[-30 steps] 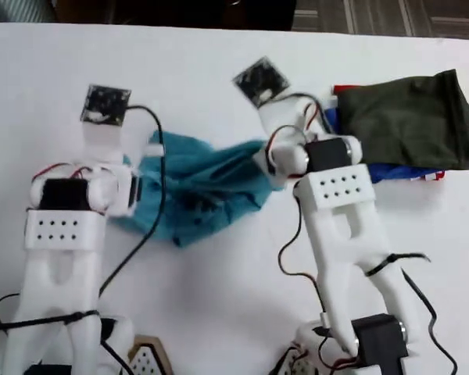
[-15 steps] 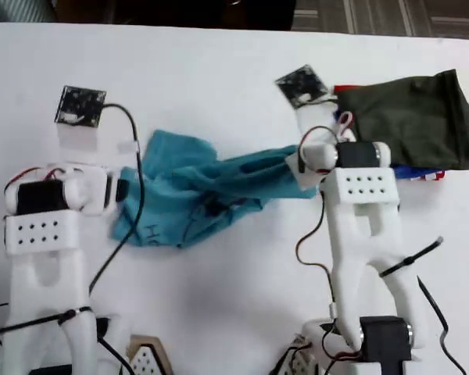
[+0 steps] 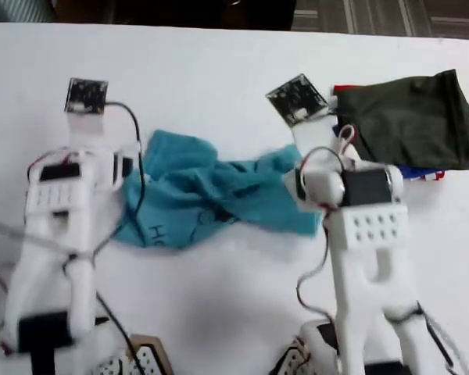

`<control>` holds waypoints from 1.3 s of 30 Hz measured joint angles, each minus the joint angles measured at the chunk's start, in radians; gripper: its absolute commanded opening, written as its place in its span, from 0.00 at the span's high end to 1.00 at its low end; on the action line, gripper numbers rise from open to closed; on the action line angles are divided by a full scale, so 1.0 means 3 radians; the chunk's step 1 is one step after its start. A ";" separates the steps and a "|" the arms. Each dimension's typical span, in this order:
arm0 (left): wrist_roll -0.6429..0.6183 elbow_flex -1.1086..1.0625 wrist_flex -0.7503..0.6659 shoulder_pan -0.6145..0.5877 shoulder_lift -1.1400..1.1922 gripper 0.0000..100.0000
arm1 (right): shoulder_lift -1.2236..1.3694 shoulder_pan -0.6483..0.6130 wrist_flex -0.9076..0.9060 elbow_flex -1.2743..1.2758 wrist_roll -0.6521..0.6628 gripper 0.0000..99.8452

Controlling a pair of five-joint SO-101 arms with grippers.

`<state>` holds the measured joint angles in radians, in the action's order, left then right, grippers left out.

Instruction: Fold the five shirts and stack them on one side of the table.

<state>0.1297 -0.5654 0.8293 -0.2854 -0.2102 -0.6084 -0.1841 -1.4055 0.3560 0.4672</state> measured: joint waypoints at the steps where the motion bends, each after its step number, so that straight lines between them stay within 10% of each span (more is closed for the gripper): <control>1: -0.0041 0.0220 0.0143 0.0015 0.0220 0.76 | -0.0113 0.0015 -0.0031 0.0015 0.0000 0.80; 11: -0.0082 0.2225 0.1192 0.0353 0.2215 0.76 | -0.0496 0.0046 0.0051 0.0854 0.0000 0.80; 20: 0.0496 0.2619 0.2296 0.0373 0.2542 0.83 | -0.0496 0.0046 0.0348 0.0977 0.0000 0.80; 39: 0.1928 -0.0517 0.2020 0.0394 -0.0312 0.83 | -0.0496 0.0552 0.0588 0.0977 0.0000 0.80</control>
<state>0.7081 -0.7204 1.4354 -0.1672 -0.3038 -0.7572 -0.0184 -1.2290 0.6490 0.4672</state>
